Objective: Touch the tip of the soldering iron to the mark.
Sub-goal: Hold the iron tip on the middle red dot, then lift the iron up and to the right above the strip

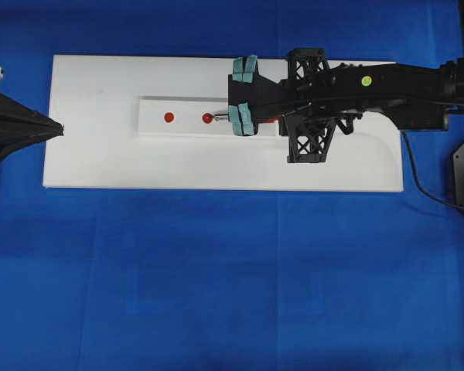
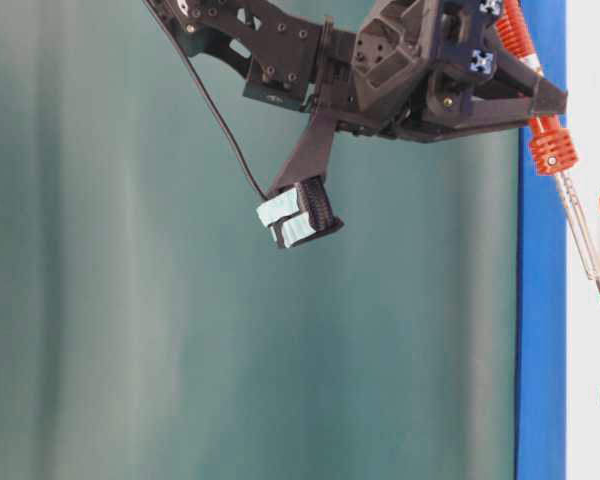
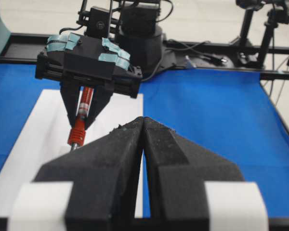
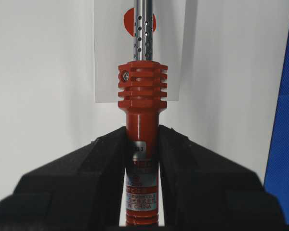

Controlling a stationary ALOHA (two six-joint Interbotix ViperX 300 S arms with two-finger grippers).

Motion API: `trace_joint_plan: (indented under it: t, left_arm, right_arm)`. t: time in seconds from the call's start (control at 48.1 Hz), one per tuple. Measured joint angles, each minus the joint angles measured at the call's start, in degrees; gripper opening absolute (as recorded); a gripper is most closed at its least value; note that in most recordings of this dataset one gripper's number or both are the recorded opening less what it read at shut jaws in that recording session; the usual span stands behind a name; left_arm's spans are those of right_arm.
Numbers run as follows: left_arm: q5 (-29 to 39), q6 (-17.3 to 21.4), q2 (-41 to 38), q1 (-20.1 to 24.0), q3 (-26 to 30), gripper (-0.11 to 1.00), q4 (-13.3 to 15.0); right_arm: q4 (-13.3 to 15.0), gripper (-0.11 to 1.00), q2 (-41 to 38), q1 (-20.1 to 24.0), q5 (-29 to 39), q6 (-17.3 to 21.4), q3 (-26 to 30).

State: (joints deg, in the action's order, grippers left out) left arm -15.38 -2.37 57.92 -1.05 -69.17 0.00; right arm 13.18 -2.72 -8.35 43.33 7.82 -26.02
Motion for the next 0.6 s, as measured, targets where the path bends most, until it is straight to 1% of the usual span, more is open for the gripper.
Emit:
trace_joint_plan:
  t: [0.125, 0.437, 0.603]
  left_arm:
    - [0.0, 0.0, 0.0, -0.1, 0.0, 0.0, 0.0]
    - [0.0, 0.0, 0.1, -0.1, 0.0, 0.0, 0.0]
    - [0.0, 0.0, 0.0, -0.1, 0.0, 0.0, 0.0]
  right_arm:
    - [0.2, 0.06, 1.5, 0.1, 1.9, -0.2, 0.6]
    - [1.1, 0.06, 9.8, 0.1, 10.0, -0.2, 5.4]
    - [1.4, 0.06, 11.3, 0.1, 12.5, -0.2, 6.7]
